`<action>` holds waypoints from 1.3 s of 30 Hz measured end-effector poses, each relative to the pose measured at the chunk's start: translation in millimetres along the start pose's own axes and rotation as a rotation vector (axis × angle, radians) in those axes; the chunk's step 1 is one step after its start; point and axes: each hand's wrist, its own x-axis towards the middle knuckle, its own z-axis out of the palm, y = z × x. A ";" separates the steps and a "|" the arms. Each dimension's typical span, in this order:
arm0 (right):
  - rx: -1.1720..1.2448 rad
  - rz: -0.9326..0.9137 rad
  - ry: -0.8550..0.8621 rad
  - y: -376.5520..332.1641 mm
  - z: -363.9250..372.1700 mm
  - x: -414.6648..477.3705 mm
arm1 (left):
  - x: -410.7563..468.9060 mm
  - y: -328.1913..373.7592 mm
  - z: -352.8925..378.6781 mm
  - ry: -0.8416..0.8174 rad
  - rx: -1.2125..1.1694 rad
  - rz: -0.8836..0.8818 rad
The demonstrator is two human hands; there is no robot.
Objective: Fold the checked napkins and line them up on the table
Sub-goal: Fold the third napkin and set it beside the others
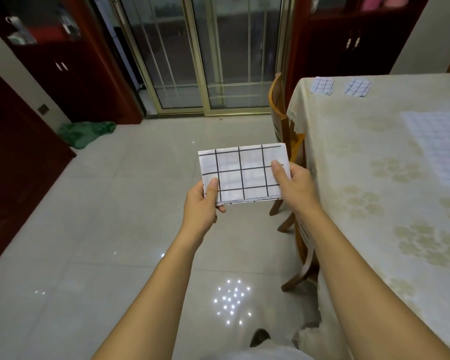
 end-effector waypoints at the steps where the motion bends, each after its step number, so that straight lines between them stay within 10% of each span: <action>1: 0.015 0.024 -0.013 3.2 1.0 10.5 | 12.0 4.1 3.2 0.000 -0.025 0.006; 30: -0.149 0.154 0.462 7.0 39.4 481.0 | 584.6 105.3 111.7 -0.588 0.037 0.105; 39: -0.104 0.145 0.443 28.5 17.0 686.7 | 768.5 158.7 185.4 -0.497 0.172 0.149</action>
